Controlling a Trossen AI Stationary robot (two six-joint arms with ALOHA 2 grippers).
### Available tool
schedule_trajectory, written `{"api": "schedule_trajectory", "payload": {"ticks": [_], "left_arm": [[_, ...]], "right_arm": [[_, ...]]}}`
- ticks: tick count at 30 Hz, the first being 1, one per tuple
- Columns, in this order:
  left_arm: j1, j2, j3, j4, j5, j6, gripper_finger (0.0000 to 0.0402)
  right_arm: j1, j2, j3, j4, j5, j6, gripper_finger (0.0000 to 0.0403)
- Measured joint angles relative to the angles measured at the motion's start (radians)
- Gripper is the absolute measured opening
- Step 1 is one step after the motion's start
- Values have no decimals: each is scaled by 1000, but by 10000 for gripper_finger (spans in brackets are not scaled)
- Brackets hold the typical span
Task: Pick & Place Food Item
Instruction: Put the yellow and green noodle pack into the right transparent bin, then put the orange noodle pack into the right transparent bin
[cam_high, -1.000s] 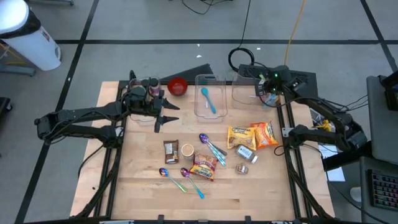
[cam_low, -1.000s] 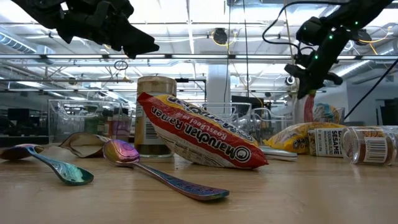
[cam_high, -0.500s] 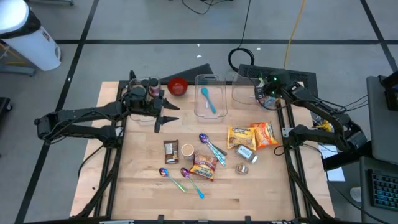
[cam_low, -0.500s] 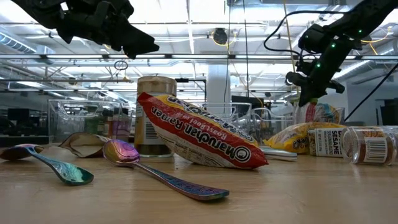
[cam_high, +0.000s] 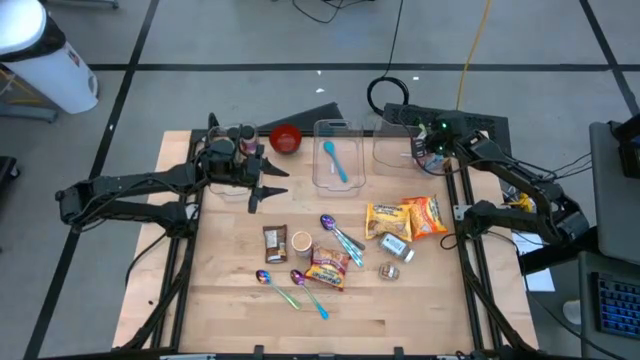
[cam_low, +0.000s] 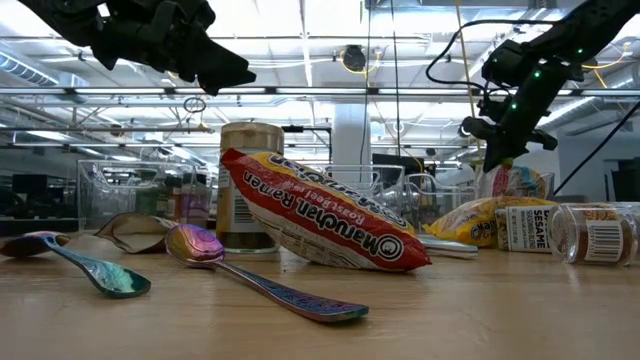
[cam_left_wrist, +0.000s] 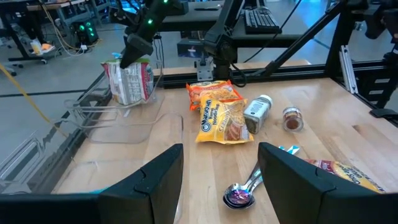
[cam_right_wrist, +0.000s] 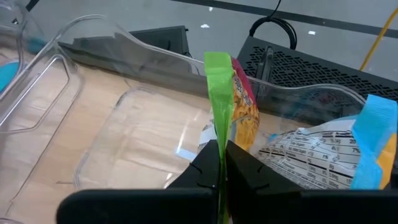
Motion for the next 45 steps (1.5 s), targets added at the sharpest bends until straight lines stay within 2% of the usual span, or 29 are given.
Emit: {"api": "schedule_trajectory", "payload": {"ticks": [17,31,36,40,45], "left_arm": [[0,0,0,0,0,-7,216],[0,0,0,2,0,0,216],[0,0,0,19,0,1,216],[0,0,0,29,0,2,216],[0,0,0,39,0,-4,216]], "right_arm": [[0,0,-1,-2,3,3,67],[0,-38,-1,15,4,1,70],[8,-58,-1,-8,5,-46,70],[32,-48,-1,-38,40,-86,70],[79,-34,-1,-41,155,-140,70]]}}
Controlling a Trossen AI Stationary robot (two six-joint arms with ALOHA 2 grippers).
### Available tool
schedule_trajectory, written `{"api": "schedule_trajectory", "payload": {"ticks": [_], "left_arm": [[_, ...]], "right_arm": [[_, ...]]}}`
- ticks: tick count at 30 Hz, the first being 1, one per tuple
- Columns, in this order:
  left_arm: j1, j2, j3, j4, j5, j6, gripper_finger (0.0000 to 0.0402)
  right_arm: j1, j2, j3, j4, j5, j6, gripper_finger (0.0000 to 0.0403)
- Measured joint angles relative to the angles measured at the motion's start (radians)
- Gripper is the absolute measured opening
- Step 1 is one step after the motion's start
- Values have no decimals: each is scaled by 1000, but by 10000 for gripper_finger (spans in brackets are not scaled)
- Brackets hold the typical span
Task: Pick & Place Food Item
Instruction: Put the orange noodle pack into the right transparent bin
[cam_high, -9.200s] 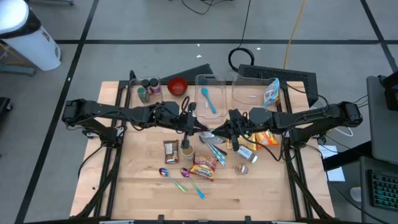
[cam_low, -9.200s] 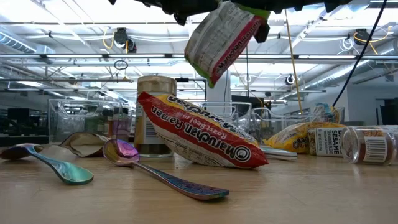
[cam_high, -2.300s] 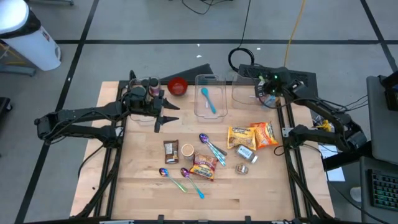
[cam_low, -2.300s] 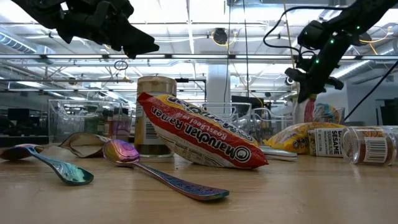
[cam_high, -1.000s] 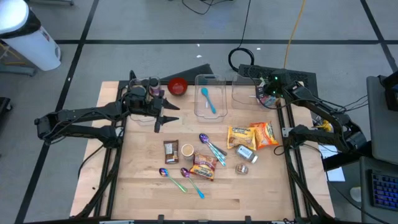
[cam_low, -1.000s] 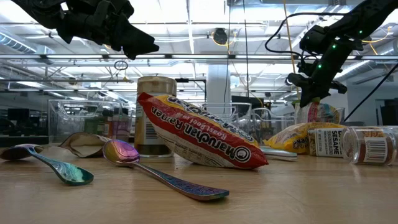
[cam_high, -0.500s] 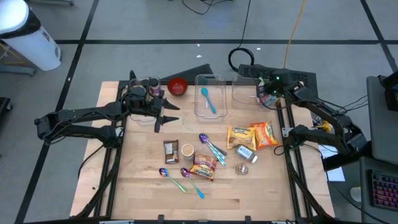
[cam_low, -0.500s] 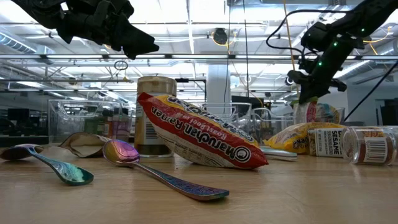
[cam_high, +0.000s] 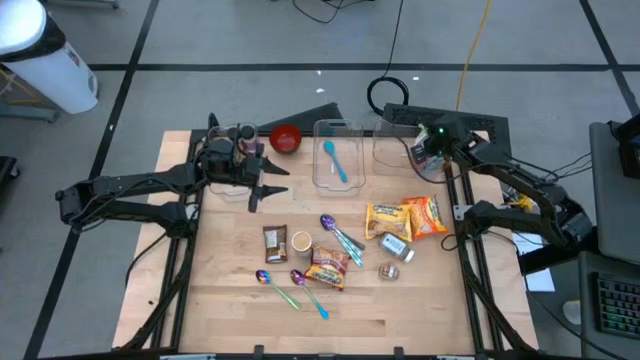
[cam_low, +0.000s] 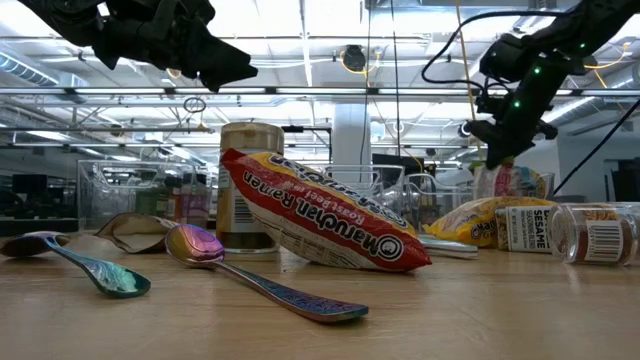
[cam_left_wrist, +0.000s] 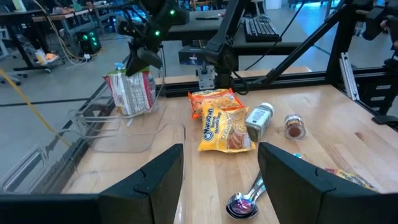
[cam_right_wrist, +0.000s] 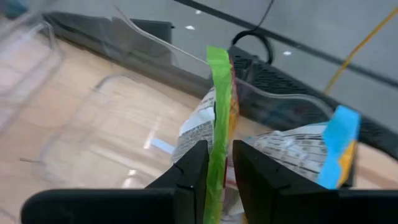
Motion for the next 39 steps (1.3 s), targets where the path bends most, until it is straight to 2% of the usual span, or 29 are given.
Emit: {"api": "schedule_trajectory", "payload": {"ticks": [5,13,31,39], "left_arm": [[0,0,0,1,0,-1,216],[0,0,0,7,0,-4,216],[0,0,0,7,-1,-15,216],[0,0,0,7,-17,-14,216]], "right_arm": [[40,0,0,-16,91,-49,70],[76,0,0,-58,166,-77,70],[79,-2,1,-11,198,-104,70],[92,-21,65,18,189,-104,70]]}}
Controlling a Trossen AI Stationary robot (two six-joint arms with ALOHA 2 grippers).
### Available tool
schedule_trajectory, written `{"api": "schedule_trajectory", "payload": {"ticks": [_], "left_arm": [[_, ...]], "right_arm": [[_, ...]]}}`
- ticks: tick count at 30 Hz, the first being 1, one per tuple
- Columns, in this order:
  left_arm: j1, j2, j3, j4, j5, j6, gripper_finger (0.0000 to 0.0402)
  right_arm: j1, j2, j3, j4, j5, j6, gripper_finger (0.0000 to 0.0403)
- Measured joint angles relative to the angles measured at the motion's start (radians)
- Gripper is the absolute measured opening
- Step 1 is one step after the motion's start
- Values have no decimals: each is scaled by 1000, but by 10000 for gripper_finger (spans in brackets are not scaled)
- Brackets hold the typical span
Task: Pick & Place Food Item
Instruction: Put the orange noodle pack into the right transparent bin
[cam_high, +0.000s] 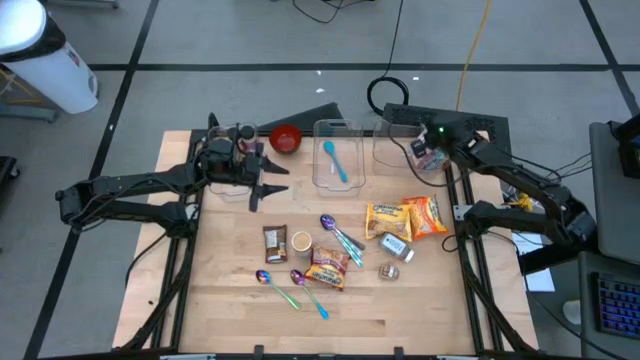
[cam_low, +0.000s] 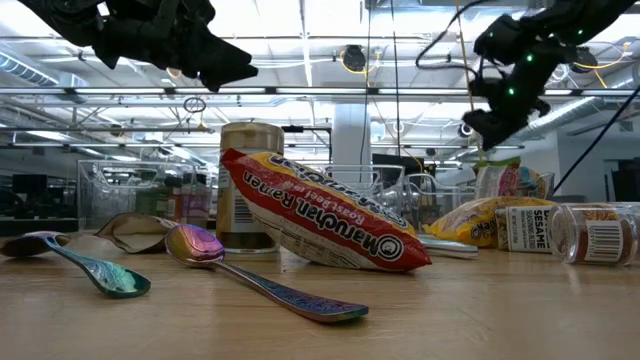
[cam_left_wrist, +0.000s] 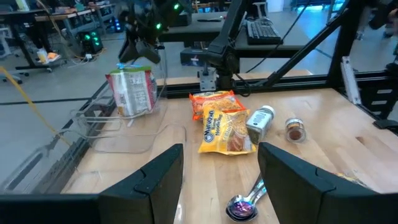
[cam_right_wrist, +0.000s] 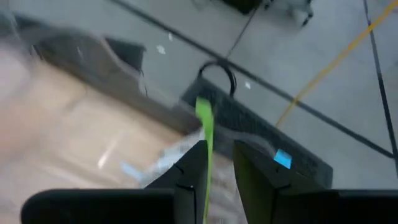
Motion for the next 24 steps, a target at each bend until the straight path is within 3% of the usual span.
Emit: {"api": "schedule_trajectory", "payload": {"ticks": [2,5,8,11,20,24], "left_arm": [[0,0,0,0,-33,6,216],[0,0,0,0,-82,7,216],[0,0,0,0,-90,7,216],[0,0,0,0,-90,7,216],[-28,0,0,0,-89,7,216],[-51,0,0,0,-88,4,216]], "right_arm": [[13,-15,7,47,-44,11,70],[30,-31,7,134,-216,56,70],[53,-33,7,219,-381,123,70],[82,-33,7,276,-472,169,70],[204,-29,-9,361,-499,231,70],[247,-25,-75,493,-499,246,70]]}}
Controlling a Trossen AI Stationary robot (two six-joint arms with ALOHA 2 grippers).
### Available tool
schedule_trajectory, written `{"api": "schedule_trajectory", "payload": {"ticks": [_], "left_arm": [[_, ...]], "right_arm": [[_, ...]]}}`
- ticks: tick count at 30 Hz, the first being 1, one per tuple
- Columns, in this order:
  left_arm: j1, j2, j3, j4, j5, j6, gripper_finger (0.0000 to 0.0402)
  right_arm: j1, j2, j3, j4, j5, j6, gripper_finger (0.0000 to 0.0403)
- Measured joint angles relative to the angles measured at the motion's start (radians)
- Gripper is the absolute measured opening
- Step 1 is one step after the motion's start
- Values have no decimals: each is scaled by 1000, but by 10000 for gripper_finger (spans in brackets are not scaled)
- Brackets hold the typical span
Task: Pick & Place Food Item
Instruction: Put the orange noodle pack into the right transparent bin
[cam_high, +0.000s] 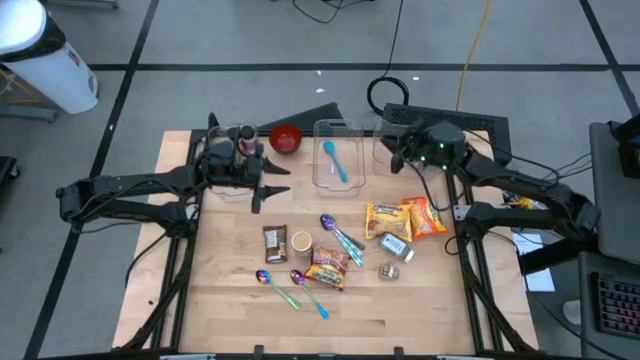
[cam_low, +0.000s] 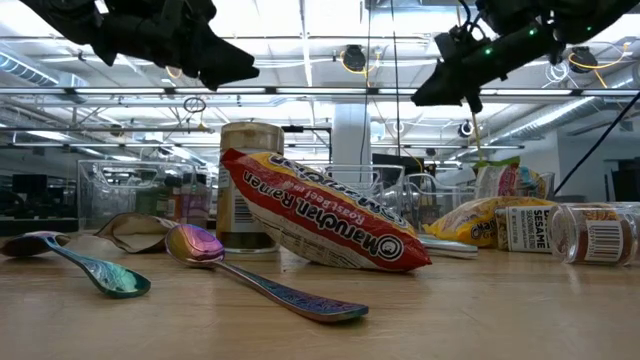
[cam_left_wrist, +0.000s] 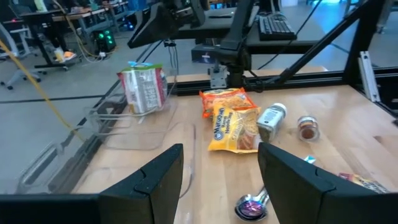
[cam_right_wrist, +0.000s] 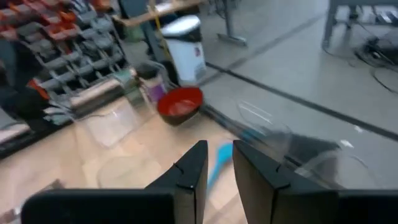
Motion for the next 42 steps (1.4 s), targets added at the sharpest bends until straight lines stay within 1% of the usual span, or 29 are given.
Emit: {"api": "schedule_trajectory", "payload": {"ticks": [3,4,5,7,9,13,17,21,24,27,30,34,37,42], "left_arm": [[-26,0,0,0,0,-18,216],[-37,0,0,0,0,-25,216],[-47,0,0,0,0,-30,216],[-71,0,0,0,0,-45,216],[-94,0,0,0,-1,-54,216],[-140,0,0,3,-2,-72,216],[-178,0,0,35,-3,-73,216],[-201,3,0,81,-6,-69,216],[-210,21,0,102,-38,-61,216],[-212,53,0,134,-59,-62,216],[-212,97,0,144,-64,-83,216],[-213,165,0,214,-64,-104,216],[-213,224,0,300,-64,-97,216],[-209,290,0,454,-65,-93,216]], "right_arm": [[17,1,-57,146,-5,72,71],[22,1,-73,187,-26,87,71],[28,1,-87,219,-66,85,71],[47,1,-102,261,-181,57,71],[82,1,-110,274,-259,41,71],[208,6,-111,271,-252,-16,81],[349,14,-111,260,-190,-66,121],[479,14,-111,198,-83,-94,174],[555,14,-111,146,-18,-126,208],[614,14,-111,67,38,-157,231],[657,12,-111,-35,88,-159,242],[708,9,-111,-190,133,-159,242],[750,9,-87,-341,173,-158,235],[845,9,-2,-572,272,-114,224]]}}
